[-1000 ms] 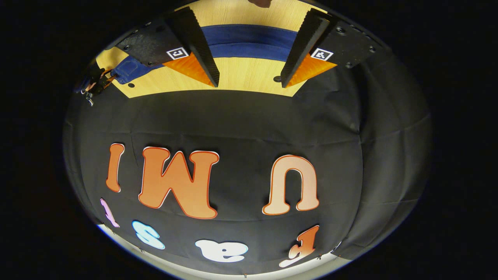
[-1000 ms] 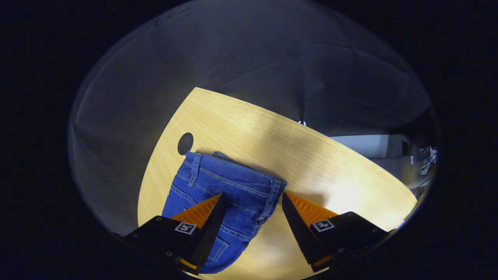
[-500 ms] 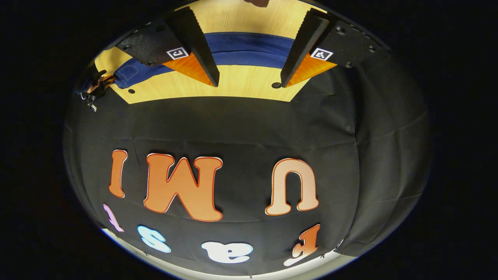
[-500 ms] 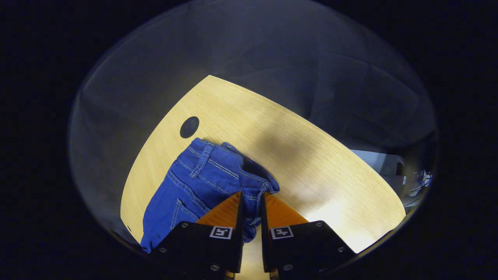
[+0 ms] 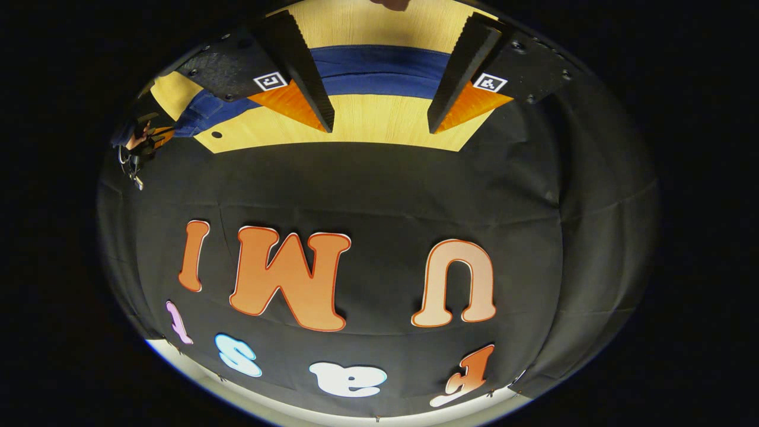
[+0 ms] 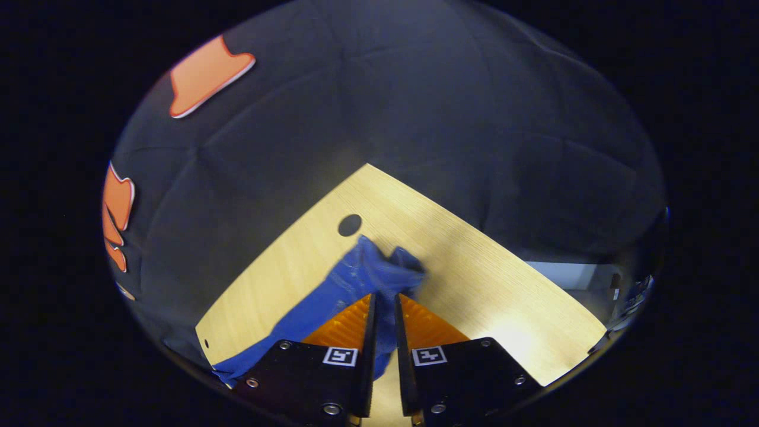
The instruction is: Grasp the waist and the cuffs of the jeans and fold them to make the two legs overlap; first hold the waist and fold one-third of the jeans toward the cuffs, then hold the cuffs and fold the remaining one-third in the same direction to finish folding.
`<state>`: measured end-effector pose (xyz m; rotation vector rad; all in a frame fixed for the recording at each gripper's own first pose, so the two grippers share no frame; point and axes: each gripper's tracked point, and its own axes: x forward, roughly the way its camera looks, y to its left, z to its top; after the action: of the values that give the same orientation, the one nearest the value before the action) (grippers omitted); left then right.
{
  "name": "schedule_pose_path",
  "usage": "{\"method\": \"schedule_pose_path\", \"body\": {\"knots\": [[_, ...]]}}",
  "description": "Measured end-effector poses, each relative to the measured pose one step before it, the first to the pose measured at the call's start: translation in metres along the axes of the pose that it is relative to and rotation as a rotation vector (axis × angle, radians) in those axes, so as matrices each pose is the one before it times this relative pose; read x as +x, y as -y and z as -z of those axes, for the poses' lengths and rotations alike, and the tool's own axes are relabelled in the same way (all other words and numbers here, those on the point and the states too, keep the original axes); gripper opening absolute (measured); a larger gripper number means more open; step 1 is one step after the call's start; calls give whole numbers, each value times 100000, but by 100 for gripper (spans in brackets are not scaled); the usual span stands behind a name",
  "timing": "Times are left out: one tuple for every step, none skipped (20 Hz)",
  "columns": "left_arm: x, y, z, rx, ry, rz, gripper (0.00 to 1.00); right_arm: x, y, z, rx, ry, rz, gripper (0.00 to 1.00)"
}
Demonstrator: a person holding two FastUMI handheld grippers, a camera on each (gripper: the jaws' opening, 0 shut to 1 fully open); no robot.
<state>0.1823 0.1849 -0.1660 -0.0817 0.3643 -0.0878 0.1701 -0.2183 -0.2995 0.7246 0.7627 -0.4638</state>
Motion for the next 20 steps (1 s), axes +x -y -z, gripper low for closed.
{"method": "schedule_pose_path", "body": {"knots": [[123, -449, 197, -683, 276, 970, 97, -753, -767, -87, -1871, 1633, 301, 16], [89, -639, 210, -1513, -398, 747, 97, -459, -1240, 139, -2686, 160, -1231, 16], [134, -385, 342, -1830, -403, 1576, 98, -1, -21, 1020, -3706, -2803, 1002, 5], [84, -282, 213, -916, -474, 764, 98, 842, 258, 682, 1098, -287, 1364, 15], [192, -425, 284, -26, -1019, 97, 98, 824, 533, 688, 3185, -2423, 1254, 15], [33, -327, 120, 512, -893, -336, 98, 765, 999, -65, 4442, -297, 2443, 14], [-9, -125, 74, 729, -505, -25, 98, 642, 1924, 384, 3377, -2594, 3264, 2], [36, -213, -41, 574, 78, -1168, 98, 700, 1199, 490, 3288, -2683, 3267, 14], [-20, 95, 190, 210, -238, -832, 98, 661, 1409, 448, 3372, -3721, 3288, 13], [105, 186, 125, -152, -376, -1023, 98, 561, 783, 183, 2940, -2686, 960, 13], [209, 332, 375, -143, -955, -566, 98, 806, 805, -75, 3006, -2126, 854, 14], [286, 440, 275, 161, -930, -618, 98, 703, 641, -234, 2716, -1419, 821, 14], [223, 338, 269, 522, -969, -750, 98, 420, 841, -292, 2338, -866, 1421, 14], [202, 432, -32, 523, -828, -324, 98, 342, 683, -439, 1307, -107, 1413, 14], [288, 496, 6, 446, -193, -152, 98, 411, 395, -164, 259, -535, 613, 14], [107, 560, 39, -39, -334, 142, 98, 499, -206, 472, -577, -3937, -1944, 14], [291, 423, 196, -193, -792, 16, 98, 291, -29, 809, -136, -3861, -628, 30], [222, 492, 106, -572, -370, 565, 98, 172, -288, -341, -310, 26, -2208, 45], [196, 498, 184, -1, -586, 180, 98, 291, 126, -278, -455, 486, -84, 61], [203, 343, 201, 278, -437, -94, 98, 251, -134, -354, 67, 852, -833, 80]]}}
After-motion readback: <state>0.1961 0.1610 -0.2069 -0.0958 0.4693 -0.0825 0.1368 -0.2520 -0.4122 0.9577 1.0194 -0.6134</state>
